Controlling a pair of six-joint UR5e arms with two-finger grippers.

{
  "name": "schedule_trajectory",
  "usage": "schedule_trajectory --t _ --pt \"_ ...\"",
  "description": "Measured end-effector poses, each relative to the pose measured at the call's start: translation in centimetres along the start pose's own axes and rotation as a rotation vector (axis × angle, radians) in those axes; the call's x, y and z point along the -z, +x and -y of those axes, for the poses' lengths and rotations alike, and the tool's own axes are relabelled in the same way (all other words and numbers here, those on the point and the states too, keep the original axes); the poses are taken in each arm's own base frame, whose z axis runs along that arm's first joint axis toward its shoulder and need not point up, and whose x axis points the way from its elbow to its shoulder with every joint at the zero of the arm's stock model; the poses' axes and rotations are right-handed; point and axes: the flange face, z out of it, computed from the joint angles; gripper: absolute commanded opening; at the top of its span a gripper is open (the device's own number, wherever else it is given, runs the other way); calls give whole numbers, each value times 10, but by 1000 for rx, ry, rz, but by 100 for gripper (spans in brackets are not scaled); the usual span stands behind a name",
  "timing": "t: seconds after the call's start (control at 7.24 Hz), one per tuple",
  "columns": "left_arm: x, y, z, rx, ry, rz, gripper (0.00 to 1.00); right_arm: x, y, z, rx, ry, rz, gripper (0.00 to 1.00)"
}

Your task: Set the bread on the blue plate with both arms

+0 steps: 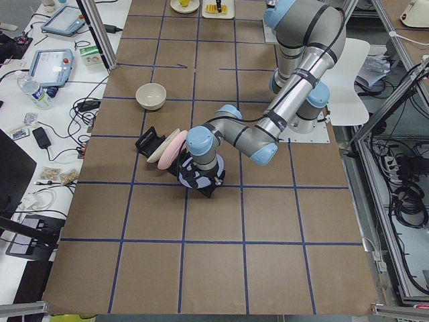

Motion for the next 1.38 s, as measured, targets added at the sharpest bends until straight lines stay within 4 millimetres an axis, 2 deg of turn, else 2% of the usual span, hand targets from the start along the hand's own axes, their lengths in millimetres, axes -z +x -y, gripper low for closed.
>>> schedule_trajectory --t 0.14,0.28,0.55,0.83,0.97,1.11,1.24,1.38 --pt "8 0 -2 -1 12 4 0 2 -1 0 0 0 0 0" --pt "26 -1 -5 1 33 17 0 4 -2 0 3 3 -2 0" --pt "71 -5 -21 -4 57 76 0 17 -4 0 0 20 -19 0" --pt "135 -3 -60 -19 52 93 0 41 1 4 -2 33 -31 0" --pt "171 8 -84 -33 44 71 0 49 3 6 -1 33 -30 0" --pt "201 39 -106 -65 49 40 0 55 4 8 -1 37 -33 0" --pt "218 96 -127 -131 64 18 0 62 6 11 0 39 -34 0" --pt "229 173 -154 -232 84 -20 0 69 8 14 -8 34 -26 0"
